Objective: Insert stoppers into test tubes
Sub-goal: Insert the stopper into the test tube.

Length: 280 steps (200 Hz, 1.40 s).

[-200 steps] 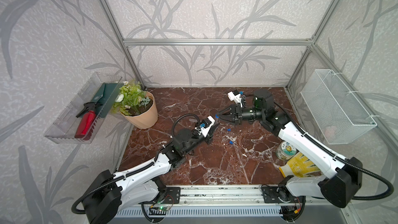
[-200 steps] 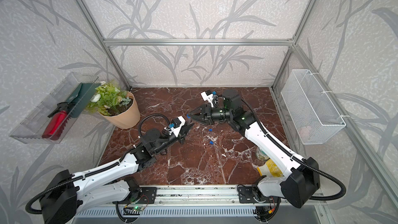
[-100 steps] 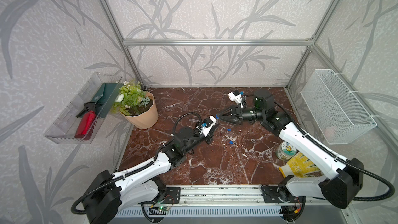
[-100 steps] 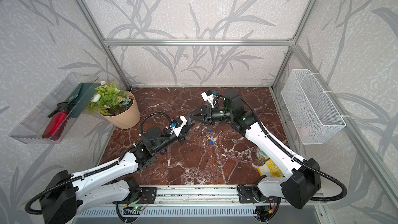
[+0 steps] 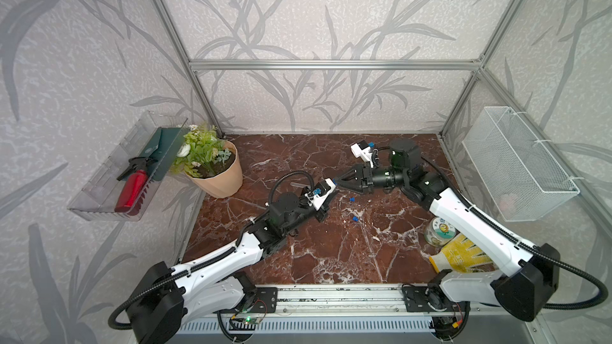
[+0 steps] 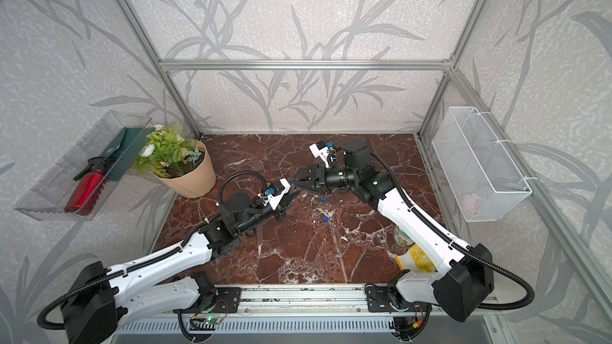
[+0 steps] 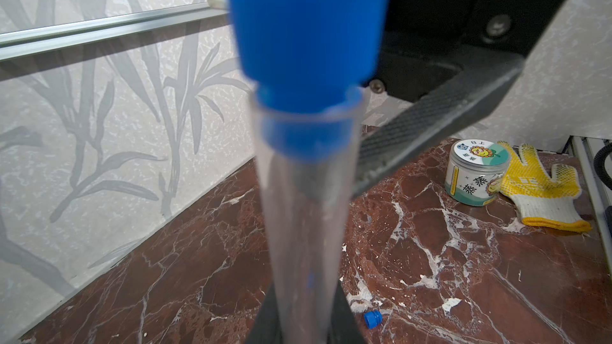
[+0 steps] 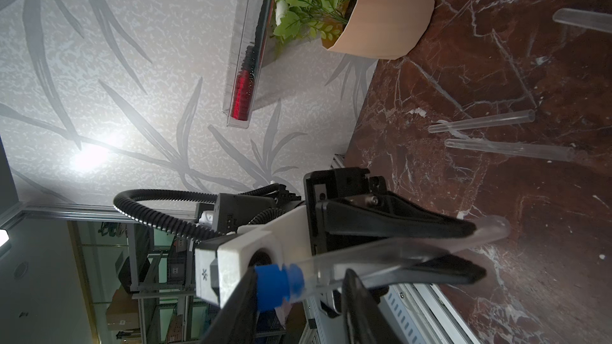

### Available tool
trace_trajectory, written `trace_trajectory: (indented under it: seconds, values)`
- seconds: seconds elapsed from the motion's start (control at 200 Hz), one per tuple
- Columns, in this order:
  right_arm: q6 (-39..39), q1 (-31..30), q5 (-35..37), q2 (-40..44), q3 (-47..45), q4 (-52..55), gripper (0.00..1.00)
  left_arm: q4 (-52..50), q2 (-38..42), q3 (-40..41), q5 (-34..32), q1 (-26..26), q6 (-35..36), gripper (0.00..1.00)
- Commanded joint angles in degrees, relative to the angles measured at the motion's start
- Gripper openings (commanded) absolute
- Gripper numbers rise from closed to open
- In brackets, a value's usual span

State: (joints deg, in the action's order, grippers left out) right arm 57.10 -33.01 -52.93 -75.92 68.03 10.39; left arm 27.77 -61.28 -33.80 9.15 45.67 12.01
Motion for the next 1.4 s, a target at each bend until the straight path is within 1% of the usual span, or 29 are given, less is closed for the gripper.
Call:
trace_trajectory:
  seconds: [0.0, 0.155, 0.375, 0.625, 0.825, 0.94, 1.065, 1.145, 1.26, 1.33, 1.395]
  values:
    - [-1.46, -0.80, 5.60, -3.97, -4.53, 15.76, 0.41, 19.59, 4.10, -8.30, 2.80, 0.47, 1.17, 0.00]
    - [-0.96, -0.66, 5.93, -3.88, -5.60, 15.52, 0.40, 20.27, 4.39, -8.36, 2.69, 0.47, 0.83, 0.00]
    - [1.82, -0.44, 5.21, -3.80, -7.36, 12.50, 0.40, 21.36, 4.85, -8.45, 3.24, 0.47, 0.54, 0.00]
    - [5.32, -0.04, 4.13, -3.96, -8.62, 8.62, 0.36, 23.21, 5.86, -8.70, 3.95, 0.47, -0.04, 0.00]
    - [5.07, 0.06, 4.50, -4.22, -8.58, 9.00, 0.35, 23.09, 6.01, -9.47, 4.66, 0.47, -1.34, 0.00]
    - [3.56, 0.05, 4.76, -4.32, -6.50, 10.65, 0.36, 19.42, 5.82, -9.81, 4.13, 0.48, -1.73, 0.00]
    - [2.13, 0.08, 4.58, -3.48, -3.44, 11.14, 0.40, 14.12, 6.25, -9.68, 1.50, 0.48, -3.11, 0.00]
    - [3.49, 0.43, 3.08, -2.24, -2.76, 6.73, 0.47, 9.57, 6.49, -9.58, 0.57, 0.47, -4.13, 0.00]
    - [9.25, 2.17, -0.66, 0.07, -2.82, -5.98, 0.62, -1.10, 6.83, -8.92, -1.16, 0.39, -4.85, 0.00]
    - [14.74, 4.17, -2.89, 1.64, -3.38, -15.96, 0.71, -2.57, 6.96, -5.61, -2.11, 0.23, -5.45, 0.00]
    - [19.35, 6.37, -4.79, 3.04, -3.68, -23.57, 0.75, -4.70, 7.09, -3.30, -3.21, -0.05, -6.78, 0.00]
